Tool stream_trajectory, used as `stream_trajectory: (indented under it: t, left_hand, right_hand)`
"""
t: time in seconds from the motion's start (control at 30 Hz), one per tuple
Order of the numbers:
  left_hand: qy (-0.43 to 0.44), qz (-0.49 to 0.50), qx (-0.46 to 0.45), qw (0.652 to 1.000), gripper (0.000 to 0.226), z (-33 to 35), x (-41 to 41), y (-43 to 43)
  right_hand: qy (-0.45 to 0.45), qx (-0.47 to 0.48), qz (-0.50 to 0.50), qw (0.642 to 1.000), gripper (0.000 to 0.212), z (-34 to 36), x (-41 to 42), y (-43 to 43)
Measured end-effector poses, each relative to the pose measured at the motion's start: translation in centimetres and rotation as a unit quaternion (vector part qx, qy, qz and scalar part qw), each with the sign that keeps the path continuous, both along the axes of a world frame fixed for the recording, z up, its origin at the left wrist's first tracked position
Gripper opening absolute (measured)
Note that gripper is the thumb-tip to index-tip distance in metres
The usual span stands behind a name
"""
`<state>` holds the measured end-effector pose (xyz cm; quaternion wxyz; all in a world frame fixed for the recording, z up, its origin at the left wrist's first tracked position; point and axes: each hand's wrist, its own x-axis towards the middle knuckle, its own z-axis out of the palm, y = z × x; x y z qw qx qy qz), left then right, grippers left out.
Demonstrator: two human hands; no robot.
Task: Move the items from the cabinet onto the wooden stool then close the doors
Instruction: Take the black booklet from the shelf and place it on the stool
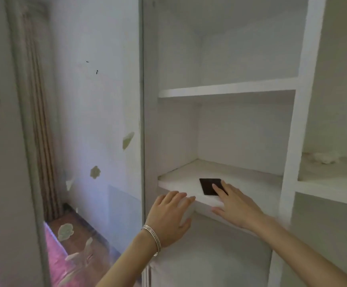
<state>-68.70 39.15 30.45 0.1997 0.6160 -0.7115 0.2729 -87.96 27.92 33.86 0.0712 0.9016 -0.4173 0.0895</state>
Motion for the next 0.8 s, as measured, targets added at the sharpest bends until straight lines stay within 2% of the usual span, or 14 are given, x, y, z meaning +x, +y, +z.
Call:
stream_trajectory:
  t: [0.17, 0.3, 0.4, 0.47, 0.57, 0.8]
  left_hand:
    - [0.005, 0.014, -0.006, 1.000, 0.055, -0.1, 0.8, -2.5]
    - [-0.003, -0.005, -0.045, 0.999, 0.051, -0.4, 0.5, -3.8]
    - [-0.024, -0.046, -0.069, 0.996, 0.058, -0.6, 0.6, -4.3]
    - [-0.030, -0.067, -0.094, 0.993, 0.057, -0.6, 0.8, -4.7]
    - [-0.031, -0.108, -0.136, 0.984, 0.048, -1.0, 0.9, -5.4]
    - [-0.039, -0.198, -0.241, 0.949, 0.010, -1.3, -0.3, -5.6]
  right_hand:
    - [-0.024, 0.013, 0.026, 0.999, 0.065, -0.2, 0.0, -0.6]
    - [-0.054, -0.053, 0.059, 0.995, 0.052, -0.3, -0.6, -0.3]
    - [-0.091, -0.092, 0.080, 0.988, 0.043, -0.7, -1.2, 0.3]
    - [-0.119, -0.115, 0.097, 0.982, 0.044, -0.9, -1.6, 1.0]
    - [-0.145, -0.125, 0.117, 0.975, 0.042, -1.5, -2.3, 1.6]
    - [-0.159, -0.083, 0.156, 0.971, 0.037, -1.4, -3.6, 2.3]
